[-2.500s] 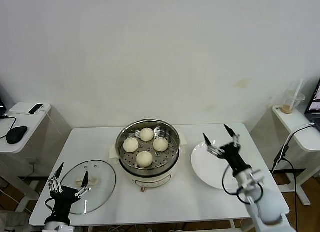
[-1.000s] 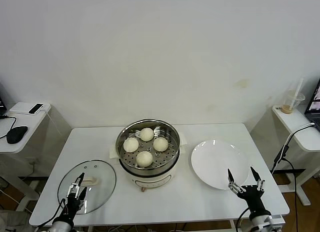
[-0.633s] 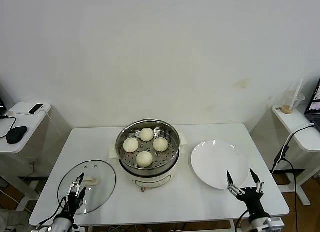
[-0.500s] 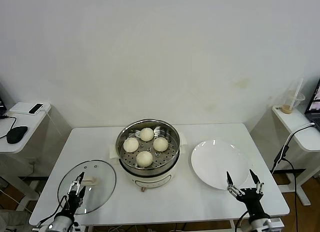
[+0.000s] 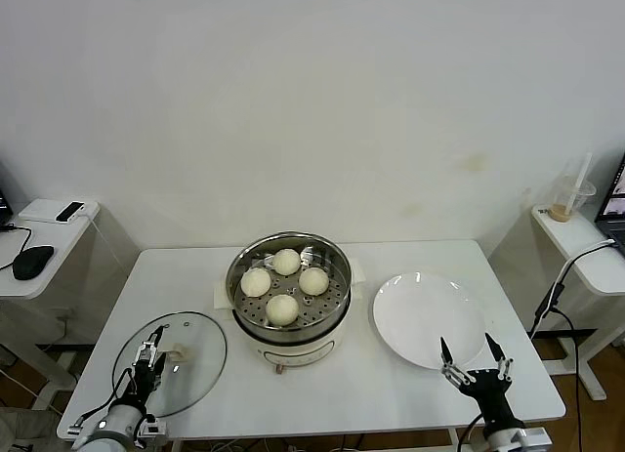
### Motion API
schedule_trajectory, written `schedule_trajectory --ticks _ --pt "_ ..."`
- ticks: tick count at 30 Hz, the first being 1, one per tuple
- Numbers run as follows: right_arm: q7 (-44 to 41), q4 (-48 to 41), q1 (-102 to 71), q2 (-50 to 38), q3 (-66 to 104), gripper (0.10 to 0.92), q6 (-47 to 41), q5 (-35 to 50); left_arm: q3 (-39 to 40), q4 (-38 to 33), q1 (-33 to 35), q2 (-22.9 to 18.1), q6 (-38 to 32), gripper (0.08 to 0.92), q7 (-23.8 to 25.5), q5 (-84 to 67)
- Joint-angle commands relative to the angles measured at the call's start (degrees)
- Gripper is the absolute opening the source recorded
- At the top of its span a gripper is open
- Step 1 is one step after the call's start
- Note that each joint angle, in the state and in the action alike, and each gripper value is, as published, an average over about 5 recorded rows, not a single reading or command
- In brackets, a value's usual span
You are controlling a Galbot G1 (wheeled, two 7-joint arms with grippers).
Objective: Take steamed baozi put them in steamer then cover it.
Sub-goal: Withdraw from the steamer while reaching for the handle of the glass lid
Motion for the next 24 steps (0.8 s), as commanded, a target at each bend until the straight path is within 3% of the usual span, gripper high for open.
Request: schedule_trajectory --ticks 1,14,24 --pt "0.0 -0.1 0.0 0.0 0.1 0.823 0.0 -0.2 0.2 4.0 -4.5 -0.3 -0.1 0.823 -0.3 0.1" --pt "-0.1 -0.7 0.3 0.2 0.1 0.823 0.1 -0.6 0.4 7.1 -5.8 -0.5 -0.7 0.814 -1.3 -0.9" --pt "-0.2 -0.7 0.4 0.1 -0.1 0.823 0.1 -0.6 0.1 7.3 -5.2 -0.5 -1.0 0.530 -1.8 -1.4"
